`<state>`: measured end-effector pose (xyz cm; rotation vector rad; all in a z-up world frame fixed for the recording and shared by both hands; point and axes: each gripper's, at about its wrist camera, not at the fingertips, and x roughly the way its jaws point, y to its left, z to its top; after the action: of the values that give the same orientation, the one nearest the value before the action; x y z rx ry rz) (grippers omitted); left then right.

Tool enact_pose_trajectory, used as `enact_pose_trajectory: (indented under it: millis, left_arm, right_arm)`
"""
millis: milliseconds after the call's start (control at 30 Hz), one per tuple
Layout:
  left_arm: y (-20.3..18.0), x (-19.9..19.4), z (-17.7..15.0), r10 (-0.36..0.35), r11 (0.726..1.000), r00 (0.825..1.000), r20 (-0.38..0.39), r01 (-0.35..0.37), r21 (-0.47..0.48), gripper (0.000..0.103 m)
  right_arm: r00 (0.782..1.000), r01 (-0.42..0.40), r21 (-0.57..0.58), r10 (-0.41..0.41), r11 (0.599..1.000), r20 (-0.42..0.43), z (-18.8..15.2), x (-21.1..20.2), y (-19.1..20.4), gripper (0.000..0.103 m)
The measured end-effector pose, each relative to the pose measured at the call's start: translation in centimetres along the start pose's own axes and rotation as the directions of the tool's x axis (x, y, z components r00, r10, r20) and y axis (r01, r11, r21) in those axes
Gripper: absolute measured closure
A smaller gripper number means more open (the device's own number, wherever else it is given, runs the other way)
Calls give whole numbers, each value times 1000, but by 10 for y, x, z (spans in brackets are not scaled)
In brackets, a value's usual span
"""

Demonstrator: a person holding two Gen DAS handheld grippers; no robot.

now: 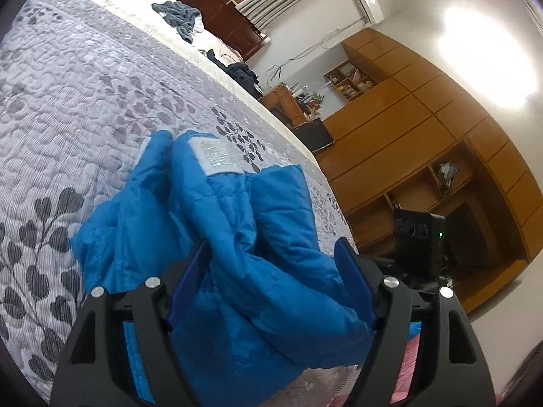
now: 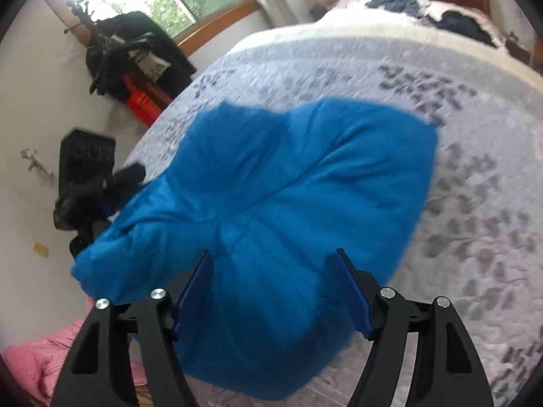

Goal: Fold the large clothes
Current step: 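Grasp the folded jacket with the left tool while the right tool holds the other side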

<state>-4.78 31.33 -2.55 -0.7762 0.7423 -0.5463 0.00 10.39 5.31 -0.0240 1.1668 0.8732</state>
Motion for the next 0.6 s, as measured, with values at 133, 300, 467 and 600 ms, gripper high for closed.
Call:
enact_pose_trajectory:
  millis: [133, 300, 467, 600]
  left_arm:
    - [0, 12, 5, 27, 999, 999, -30, -27, 17, 26]
    - [2, 26, 9, 63, 997, 995, -73, -60, 38, 20]
    - [-1, 44, 13, 157, 985, 981, -118, -146, 95, 19]
    - [-7, 56, 17, 251, 961, 959, -128, -231, 154, 35]
  right_arm:
    - [998, 54, -72, -54, 996, 12, 2, 17, 24, 30]
    - [996, 86, -110, -85, 990, 13, -1, 37, 38, 30]
    - [992, 127, -138, -124, 982, 27, 0, 52, 43, 29]
    - [994, 110, -127, -105, 986, 42, -1, 49, 37, 29]
